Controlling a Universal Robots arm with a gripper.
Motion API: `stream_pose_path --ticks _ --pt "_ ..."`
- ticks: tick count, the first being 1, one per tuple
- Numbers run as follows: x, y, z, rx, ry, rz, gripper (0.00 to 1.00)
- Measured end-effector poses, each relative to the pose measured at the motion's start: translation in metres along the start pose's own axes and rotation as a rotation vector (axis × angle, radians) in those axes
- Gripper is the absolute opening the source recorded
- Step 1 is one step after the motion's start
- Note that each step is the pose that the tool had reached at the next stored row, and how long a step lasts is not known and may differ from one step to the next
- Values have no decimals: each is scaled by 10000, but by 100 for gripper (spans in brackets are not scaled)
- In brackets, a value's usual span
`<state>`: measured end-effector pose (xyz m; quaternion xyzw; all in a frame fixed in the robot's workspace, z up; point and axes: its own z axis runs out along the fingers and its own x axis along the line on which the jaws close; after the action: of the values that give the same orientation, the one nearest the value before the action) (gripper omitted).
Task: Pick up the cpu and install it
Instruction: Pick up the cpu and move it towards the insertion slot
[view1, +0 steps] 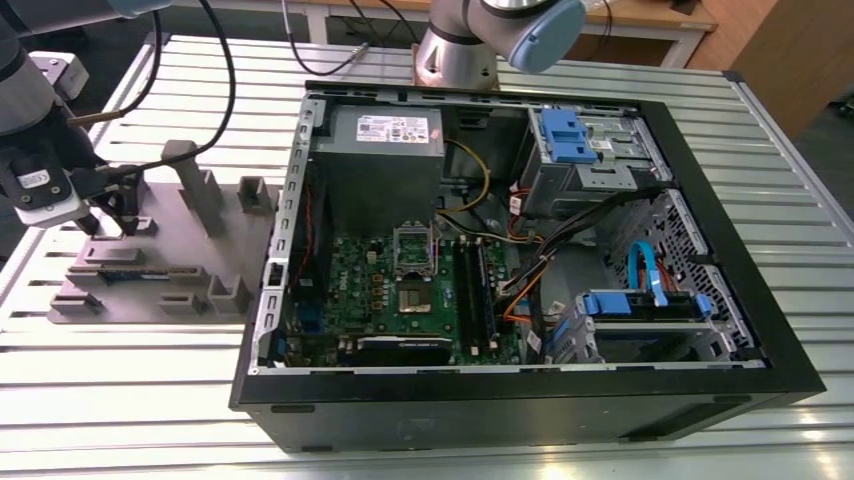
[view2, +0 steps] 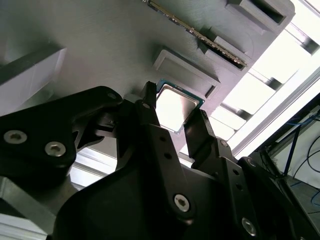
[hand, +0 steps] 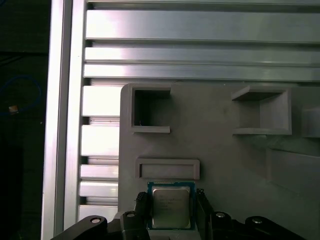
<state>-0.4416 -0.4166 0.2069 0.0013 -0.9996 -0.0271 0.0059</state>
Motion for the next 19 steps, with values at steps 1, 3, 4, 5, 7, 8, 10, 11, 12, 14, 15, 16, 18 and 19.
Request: stream_pose_path --ticks 1,3,4,5,7,8,10,11,12,14,15,16,18,19 --pt "0 0 0 1 -1 6 47" --pt "0 0 -1 3 -1 16 47" --pt "0 0 -1 4 -1 21 47" --pt "0 0 -1 5 -2 26 47" --pt "0 0 -1 6 -2 36 47" --pt "0 0 -1 19 -4 84 47" --pt "0 0 -3 32 -7 135 47" --pt "0 0 -5 31 -8 136 47" --pt "0 1 -9 32 -6 138 47" --pt "0 1 -16 33 -8 142 47" --pt "0 1 -18 34 -9 146 47" --pt "0 1 -20 36 -9 149 47" --pt "0 1 -25 43 -8 155 47" --pt "0 1 -26 45 -10 157 47"
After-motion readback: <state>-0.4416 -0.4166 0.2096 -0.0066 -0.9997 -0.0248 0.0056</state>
